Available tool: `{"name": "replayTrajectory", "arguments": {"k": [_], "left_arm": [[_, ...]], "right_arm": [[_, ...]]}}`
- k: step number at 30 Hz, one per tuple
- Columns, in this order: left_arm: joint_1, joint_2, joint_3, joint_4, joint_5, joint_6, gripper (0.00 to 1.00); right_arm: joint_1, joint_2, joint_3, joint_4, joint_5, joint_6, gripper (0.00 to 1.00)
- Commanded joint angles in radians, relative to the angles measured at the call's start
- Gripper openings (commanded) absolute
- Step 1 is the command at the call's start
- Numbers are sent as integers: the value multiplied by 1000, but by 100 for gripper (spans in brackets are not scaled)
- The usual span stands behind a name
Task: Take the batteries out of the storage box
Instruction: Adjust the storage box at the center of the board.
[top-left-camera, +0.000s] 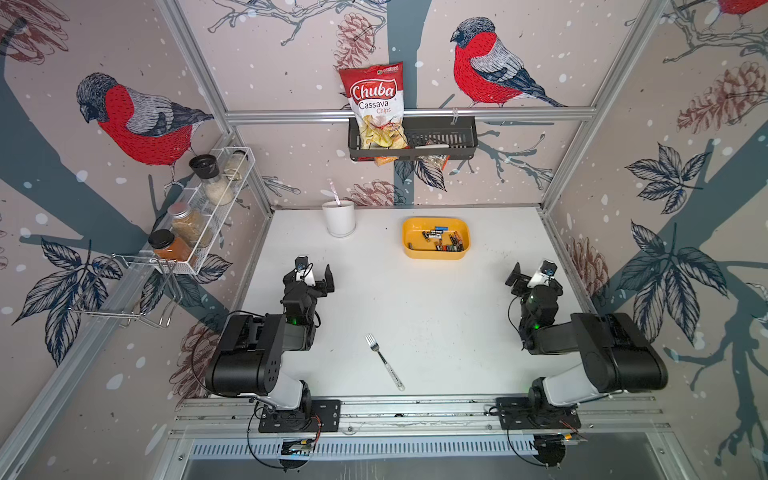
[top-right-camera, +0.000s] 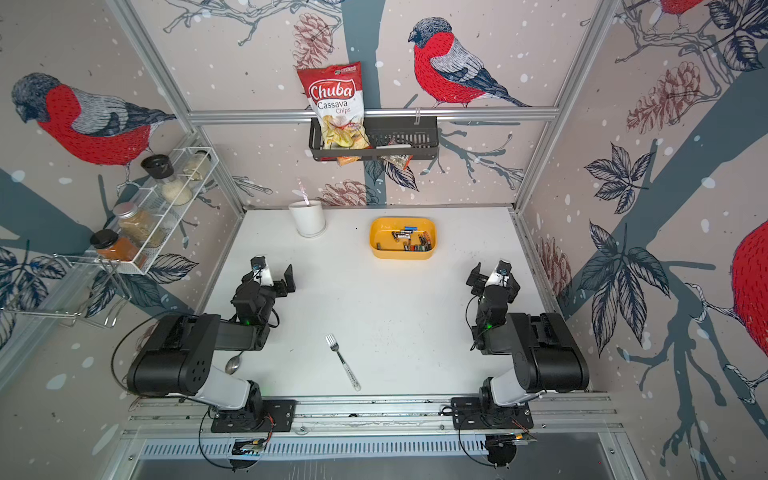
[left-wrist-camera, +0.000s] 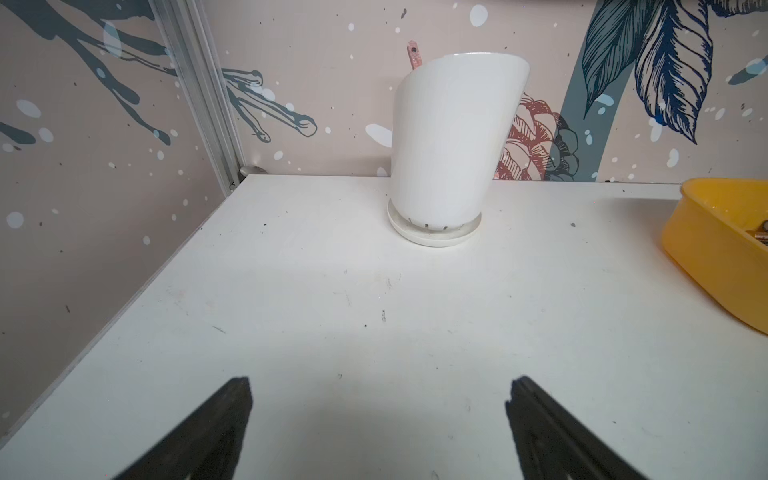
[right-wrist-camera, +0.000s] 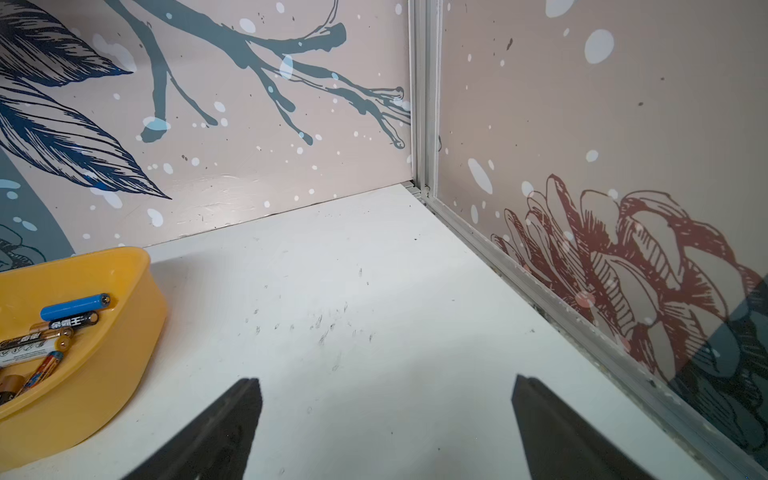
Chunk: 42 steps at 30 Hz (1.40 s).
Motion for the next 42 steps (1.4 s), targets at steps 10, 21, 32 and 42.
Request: {"name": "replayTrajectory", "arguments": {"k": [10,21,32,42], "left_arm": [[-3,-2,-2,20,-9,12,99],[-6,-2,-2,19,-14,13,98],[-56,-143,274,-582,-248,-124,97],[-92,-227,414,-857,-116,-231,97]], "right_arm": [[0,-3,4,10,-5,15,100],[-1,-1,6,8,-11,14,100],[90,-89,532,-948,69,86,100],[227,241,1184,-1508,-141,-20,100]]}}
